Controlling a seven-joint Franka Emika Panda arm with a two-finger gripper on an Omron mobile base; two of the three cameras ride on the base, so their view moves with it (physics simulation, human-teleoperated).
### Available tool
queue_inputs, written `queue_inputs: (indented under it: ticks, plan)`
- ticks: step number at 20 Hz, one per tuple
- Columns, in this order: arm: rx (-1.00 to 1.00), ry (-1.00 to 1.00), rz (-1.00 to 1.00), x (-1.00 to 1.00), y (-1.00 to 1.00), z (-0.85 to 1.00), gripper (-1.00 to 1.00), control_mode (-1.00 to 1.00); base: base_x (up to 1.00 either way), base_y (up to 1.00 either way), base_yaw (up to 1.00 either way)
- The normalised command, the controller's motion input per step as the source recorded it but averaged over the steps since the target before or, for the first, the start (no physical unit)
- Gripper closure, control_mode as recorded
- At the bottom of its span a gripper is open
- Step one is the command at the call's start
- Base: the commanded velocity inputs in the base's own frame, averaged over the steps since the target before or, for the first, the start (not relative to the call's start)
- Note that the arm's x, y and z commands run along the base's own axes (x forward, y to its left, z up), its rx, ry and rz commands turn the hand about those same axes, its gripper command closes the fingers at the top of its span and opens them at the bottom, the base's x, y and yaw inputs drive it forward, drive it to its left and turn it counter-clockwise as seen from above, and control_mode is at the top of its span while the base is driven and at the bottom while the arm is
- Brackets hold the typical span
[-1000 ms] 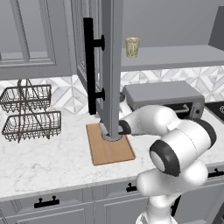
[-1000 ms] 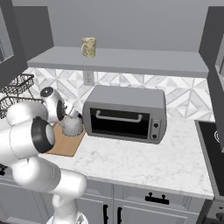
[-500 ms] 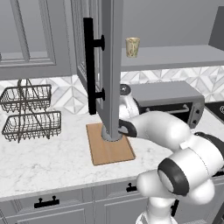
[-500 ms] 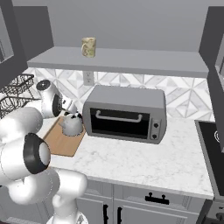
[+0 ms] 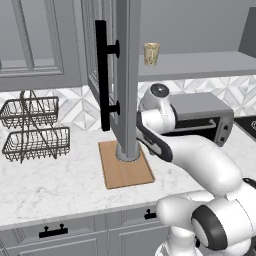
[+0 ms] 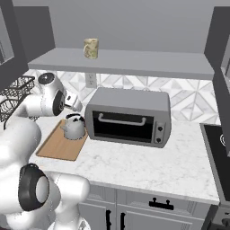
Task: Pick the kettle from the counter and place it on the tray. Then pick the mug from the cabinet and place it on the tray. Then close the cabinet doors.
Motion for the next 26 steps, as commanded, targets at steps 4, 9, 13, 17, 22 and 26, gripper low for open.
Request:
queue_inputs:
  ticks: [4,9,13,17,22,26]
  plan:
    - [0.0,0.0,0.06,-0.36,-0.31,0.64,-1.0,-1.0,0.0,0.0,0.0]
    - [0.0,0.01,0.0,-0.18,-0.17,0.71,-1.0,-1.0,0.0,0.0,0.0]
    - [-0.01,0.06,0.0,-0.02,-0.1,0.72,-1.0,-1.0,0.0,0.0,0.0]
    - [-0.09,-0.05,0.0,0.0,-0.09,0.61,-1.0,-1.0,0.0,0.0,0.0]
    - [-0.1,-0.37,0.0,0.0,-0.01,0.53,-1.0,-1.0,0.0,0.0,0.0]
    - [-0.11,-0.27,0.0,0.0,-0.01,0.54,-1.0,-1.0,0.0,0.0,0.0]
